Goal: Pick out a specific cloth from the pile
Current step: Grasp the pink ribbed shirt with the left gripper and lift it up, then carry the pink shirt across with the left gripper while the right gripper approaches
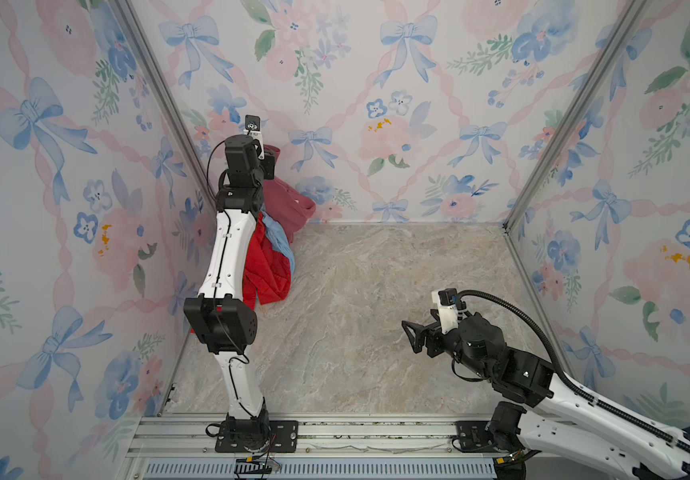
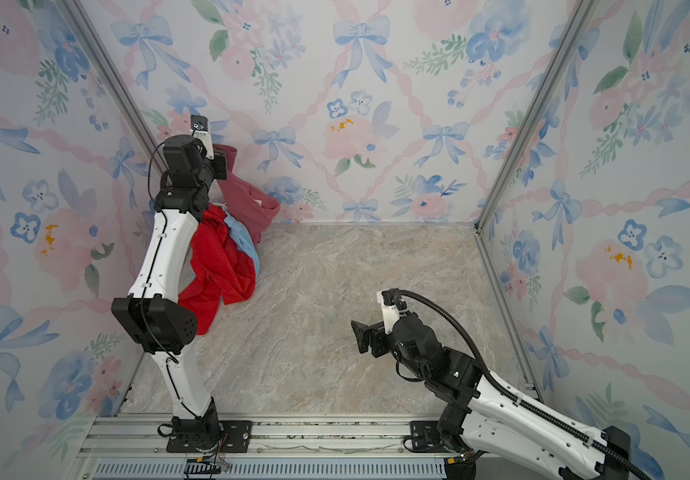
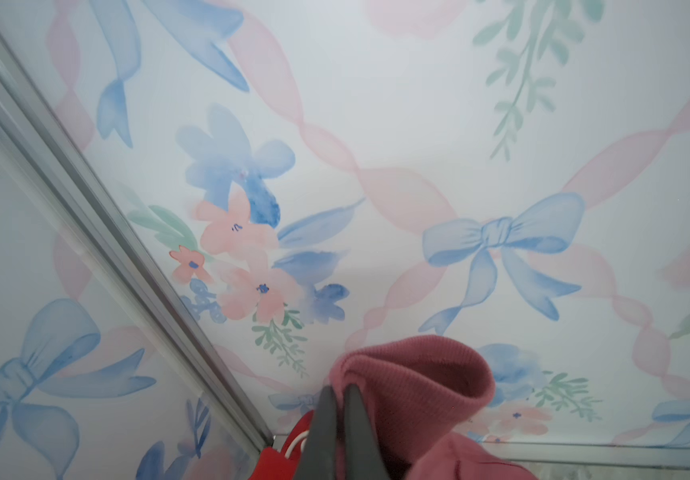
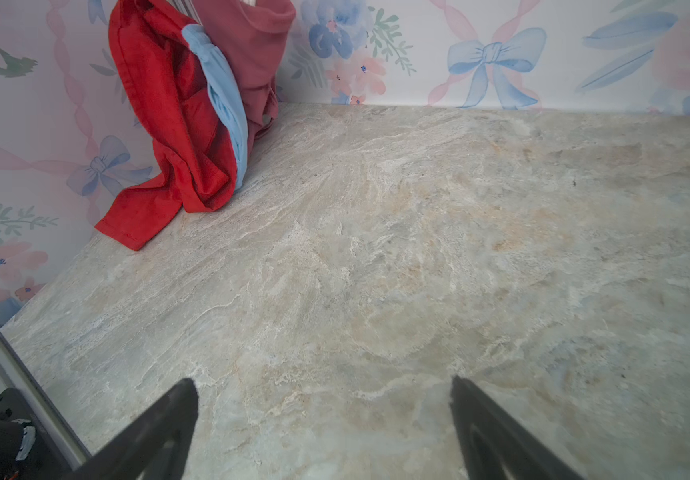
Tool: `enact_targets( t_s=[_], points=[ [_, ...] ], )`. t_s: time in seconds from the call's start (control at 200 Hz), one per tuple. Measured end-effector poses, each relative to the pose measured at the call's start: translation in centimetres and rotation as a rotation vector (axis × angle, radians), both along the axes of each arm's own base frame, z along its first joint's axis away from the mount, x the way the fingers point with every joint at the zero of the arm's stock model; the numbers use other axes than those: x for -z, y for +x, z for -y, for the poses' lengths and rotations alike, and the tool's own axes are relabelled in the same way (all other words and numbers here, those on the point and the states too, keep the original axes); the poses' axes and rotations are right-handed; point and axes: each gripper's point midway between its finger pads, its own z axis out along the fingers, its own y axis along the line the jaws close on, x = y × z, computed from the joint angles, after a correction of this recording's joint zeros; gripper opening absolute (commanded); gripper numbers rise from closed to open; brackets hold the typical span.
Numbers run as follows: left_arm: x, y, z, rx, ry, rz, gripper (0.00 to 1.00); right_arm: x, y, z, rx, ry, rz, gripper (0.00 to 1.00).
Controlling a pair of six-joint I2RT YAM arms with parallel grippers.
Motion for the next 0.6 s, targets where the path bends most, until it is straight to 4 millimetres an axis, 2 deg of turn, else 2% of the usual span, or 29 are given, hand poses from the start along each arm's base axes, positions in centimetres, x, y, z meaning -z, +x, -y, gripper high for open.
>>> enact_targets(
  t_s=[0.085, 0.155, 0.225, 0.315, 0.39, 0.445, 0.52, 0.6],
  points=[
    [-4.4, -2.1, 3.6, 0.141, -0.074, 0.116, 0.0, -0.1, 0.0, 0.0, 0.001, 0.003, 0.002, 0.97],
    [-7.7, -4.1, 7.8, 0.292, -0.125, 0.2, 0.0, -0.4, 0.1, 0.3, 0.014, 0.006, 0.012, 0.97],
    [-10.3, -6.5, 13.1, 0.454, -0.142, 0.269, 0.0, -1.1, 0.0, 1.2, 0.04, 0.016, 0.033, 0.97],
    [-12.7, -10.8, 21.4, 0.683, -0.153, 0.328, 0.0, -2.2, -0.2, 2.9, 0.079, 0.033, 0.066, 0.97],
    [-14.1, -14.4, 27.1, 0.849, -0.166, 0.369, 0.0, -2.9, -0.4, 4.4, 0.112, 0.031, 0.078, 0.97],
    [-14.6, -16.6, 30.1, 0.943, -0.178, 0.39, 0.0, -3.5, -0.6, 5.7, 0.14, 0.03, 0.087, 0.97],
    [-14.5, -18.5, 32.8, 1.027, -0.19, 0.392, 0.0, -4.0, -1.2, 7.2, 0.162, 0.035, 0.1, 0.97],
    [-13.1, -19.3, 35.2, 1.076, -0.19, 0.362, 0.0, -4.4, -2.1, 8.7, 0.176, 0.05, 0.116, 0.97]
  ],
)
